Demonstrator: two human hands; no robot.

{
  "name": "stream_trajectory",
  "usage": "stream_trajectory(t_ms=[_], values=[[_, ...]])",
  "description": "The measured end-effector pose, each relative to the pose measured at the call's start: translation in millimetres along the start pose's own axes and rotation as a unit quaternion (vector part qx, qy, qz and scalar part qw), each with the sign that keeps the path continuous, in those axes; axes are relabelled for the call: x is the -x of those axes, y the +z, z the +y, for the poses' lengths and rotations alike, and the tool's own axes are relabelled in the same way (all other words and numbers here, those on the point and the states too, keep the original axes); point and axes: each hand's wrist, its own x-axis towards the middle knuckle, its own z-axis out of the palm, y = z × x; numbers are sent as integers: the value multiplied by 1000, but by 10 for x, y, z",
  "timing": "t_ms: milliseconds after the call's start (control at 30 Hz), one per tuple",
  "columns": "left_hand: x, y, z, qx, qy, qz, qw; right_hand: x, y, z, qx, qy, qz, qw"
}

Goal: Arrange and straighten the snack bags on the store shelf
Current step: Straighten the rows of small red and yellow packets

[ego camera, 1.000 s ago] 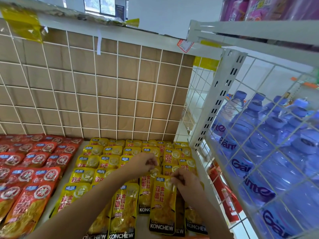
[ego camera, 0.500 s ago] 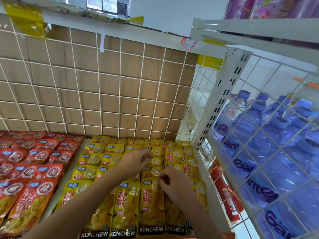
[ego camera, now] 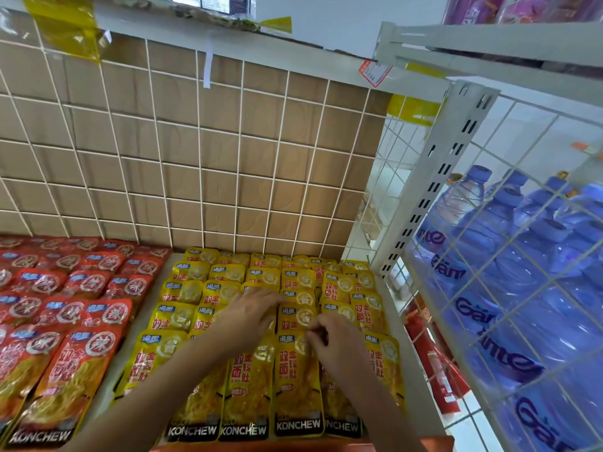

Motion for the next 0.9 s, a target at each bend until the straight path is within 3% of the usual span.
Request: stream_trajectory(t_ms=[600,900], values=[[-97,66,46,-13,17,-26,999,76,-21,4,8,-24,-12,1000],[-37,55,-16,60,8,0,998,136,-42,89,-14,-22,44,999]])
